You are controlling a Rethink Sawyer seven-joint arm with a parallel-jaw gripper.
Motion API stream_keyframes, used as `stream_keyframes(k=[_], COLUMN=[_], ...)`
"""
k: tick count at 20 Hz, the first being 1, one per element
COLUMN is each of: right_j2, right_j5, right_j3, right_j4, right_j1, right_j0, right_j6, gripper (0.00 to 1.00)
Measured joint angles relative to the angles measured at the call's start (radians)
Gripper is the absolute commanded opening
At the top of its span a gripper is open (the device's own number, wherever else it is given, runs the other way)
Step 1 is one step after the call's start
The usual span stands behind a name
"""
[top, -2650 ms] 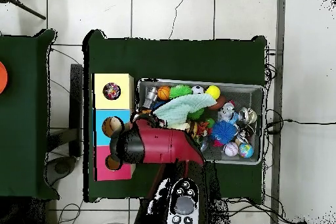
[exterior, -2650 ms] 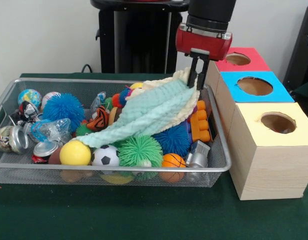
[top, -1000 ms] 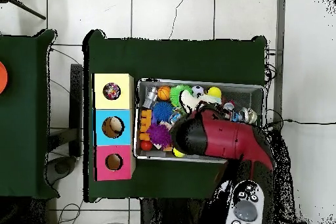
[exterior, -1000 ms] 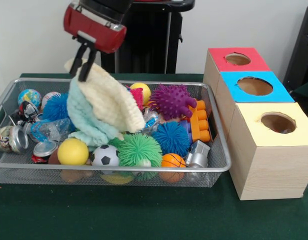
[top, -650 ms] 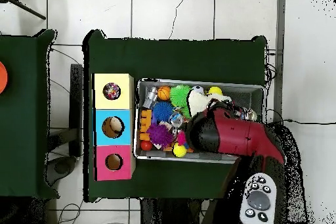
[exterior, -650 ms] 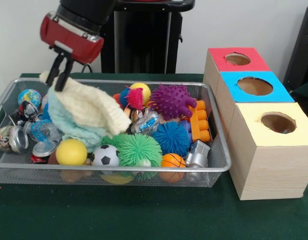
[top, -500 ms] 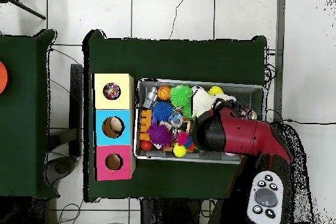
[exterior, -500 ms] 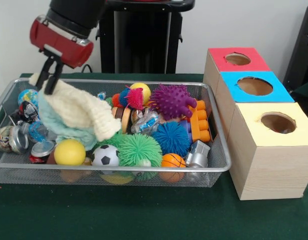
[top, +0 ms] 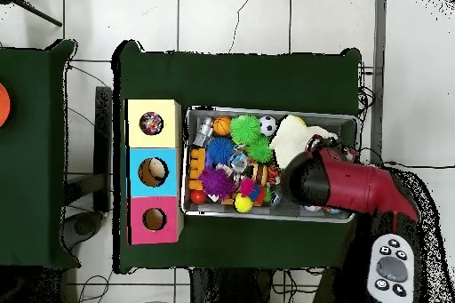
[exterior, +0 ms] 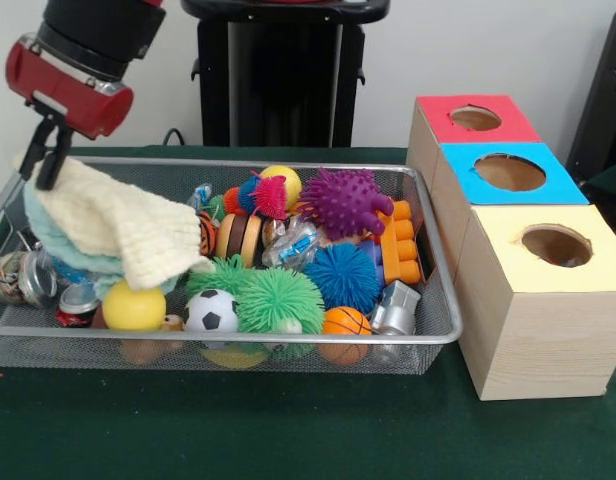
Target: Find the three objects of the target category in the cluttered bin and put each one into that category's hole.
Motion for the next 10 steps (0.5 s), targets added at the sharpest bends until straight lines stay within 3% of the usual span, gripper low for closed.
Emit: stream_keyframes(k=[10], right_j2=[0.011], right_j5=[0.0], right_j3=[-0.007], right_j4=[-0.035], right_j1=[0.0], right_j0=[-0.029], right_j6=[0.0], gripper=[0.0])
